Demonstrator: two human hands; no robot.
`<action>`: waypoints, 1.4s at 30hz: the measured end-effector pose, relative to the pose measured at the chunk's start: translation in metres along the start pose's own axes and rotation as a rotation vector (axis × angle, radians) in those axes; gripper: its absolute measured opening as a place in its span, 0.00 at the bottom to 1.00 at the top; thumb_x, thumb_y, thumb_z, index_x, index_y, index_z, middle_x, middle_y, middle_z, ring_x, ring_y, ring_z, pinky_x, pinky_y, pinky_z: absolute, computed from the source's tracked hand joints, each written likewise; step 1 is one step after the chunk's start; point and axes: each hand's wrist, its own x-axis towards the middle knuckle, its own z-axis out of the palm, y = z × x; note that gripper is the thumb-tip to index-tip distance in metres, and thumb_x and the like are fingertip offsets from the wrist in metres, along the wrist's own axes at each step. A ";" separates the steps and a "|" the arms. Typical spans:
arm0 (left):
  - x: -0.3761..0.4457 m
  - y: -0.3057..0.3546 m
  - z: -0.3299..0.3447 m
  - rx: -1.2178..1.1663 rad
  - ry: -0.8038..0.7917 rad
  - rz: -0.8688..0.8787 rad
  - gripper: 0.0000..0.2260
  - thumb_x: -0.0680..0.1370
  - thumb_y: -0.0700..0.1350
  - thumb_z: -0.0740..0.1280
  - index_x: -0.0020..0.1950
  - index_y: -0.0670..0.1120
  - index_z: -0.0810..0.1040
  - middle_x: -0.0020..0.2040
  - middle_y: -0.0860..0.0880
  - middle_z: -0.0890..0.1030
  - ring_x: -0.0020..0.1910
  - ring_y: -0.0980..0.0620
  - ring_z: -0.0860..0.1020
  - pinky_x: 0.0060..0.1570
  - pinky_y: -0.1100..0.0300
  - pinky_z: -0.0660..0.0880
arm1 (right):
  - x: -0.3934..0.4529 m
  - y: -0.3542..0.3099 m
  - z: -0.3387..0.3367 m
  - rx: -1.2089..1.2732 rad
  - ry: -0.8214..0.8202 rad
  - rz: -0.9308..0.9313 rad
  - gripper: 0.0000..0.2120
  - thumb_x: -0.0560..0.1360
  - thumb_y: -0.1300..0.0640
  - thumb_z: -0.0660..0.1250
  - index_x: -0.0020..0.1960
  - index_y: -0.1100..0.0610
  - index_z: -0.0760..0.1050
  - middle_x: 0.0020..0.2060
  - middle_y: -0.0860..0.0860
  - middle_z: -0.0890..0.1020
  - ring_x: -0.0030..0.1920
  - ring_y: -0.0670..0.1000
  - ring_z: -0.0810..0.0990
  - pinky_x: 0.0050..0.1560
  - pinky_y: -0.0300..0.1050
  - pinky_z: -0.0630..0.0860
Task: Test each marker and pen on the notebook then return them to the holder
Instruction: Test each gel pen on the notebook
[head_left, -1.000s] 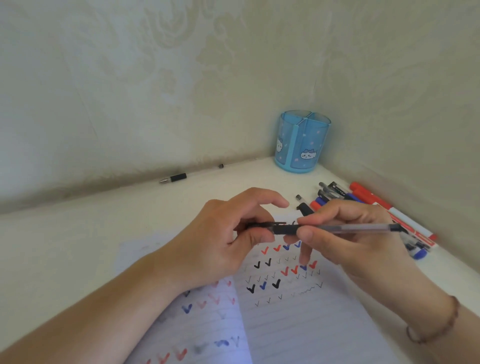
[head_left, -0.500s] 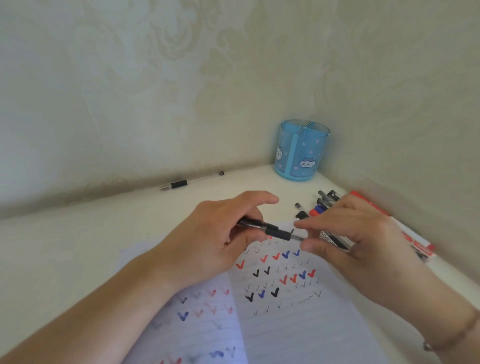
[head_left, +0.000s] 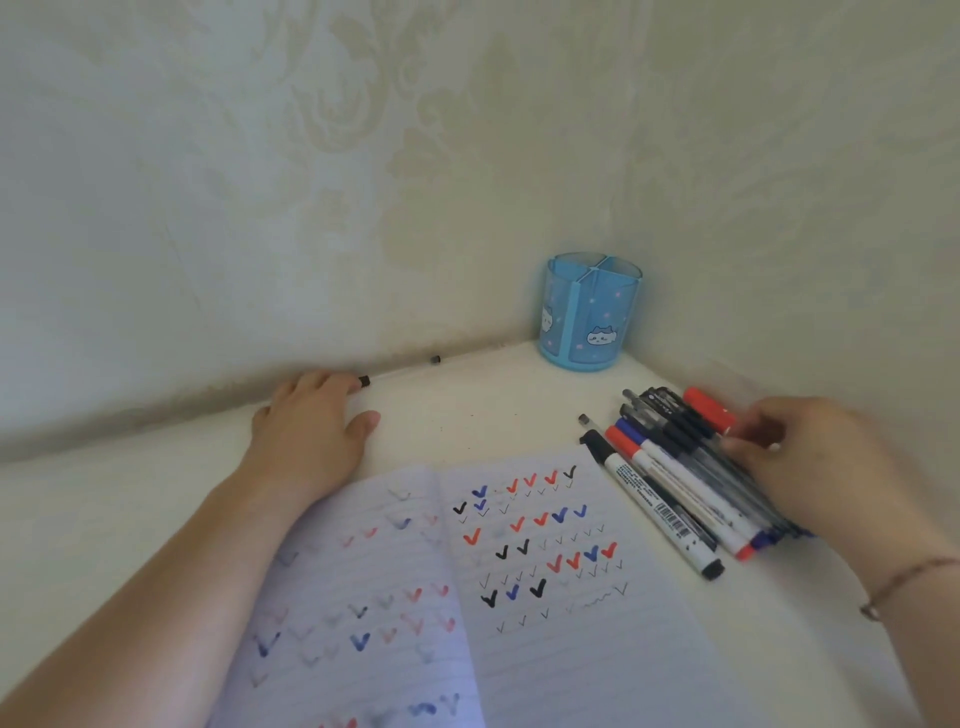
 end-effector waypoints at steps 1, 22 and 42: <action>0.001 -0.002 0.001 -0.001 0.015 0.000 0.18 0.80 0.52 0.63 0.69 0.52 0.71 0.69 0.48 0.71 0.68 0.42 0.66 0.65 0.45 0.67 | 0.000 0.000 0.000 0.002 0.002 -0.006 0.09 0.70 0.49 0.73 0.34 0.46 0.76 0.35 0.47 0.80 0.36 0.55 0.78 0.41 0.51 0.79; -0.056 0.060 -0.006 -0.449 -0.141 0.947 0.09 0.77 0.53 0.67 0.54 0.52 0.81 0.45 0.58 0.79 0.48 0.56 0.77 0.49 0.56 0.75 | -0.073 -0.076 0.006 0.928 -0.447 -0.486 0.16 0.68 0.37 0.71 0.45 0.48 0.82 0.32 0.50 0.84 0.30 0.45 0.78 0.32 0.37 0.73; -0.043 0.044 0.004 -0.336 -0.195 0.804 0.15 0.75 0.63 0.64 0.56 0.58 0.78 0.50 0.63 0.77 0.55 0.61 0.73 0.56 0.63 0.69 | -0.052 -0.060 -0.015 0.472 -0.348 -0.338 0.23 0.69 0.67 0.69 0.22 0.56 0.61 0.18 0.48 0.61 0.20 0.46 0.59 0.21 0.35 0.59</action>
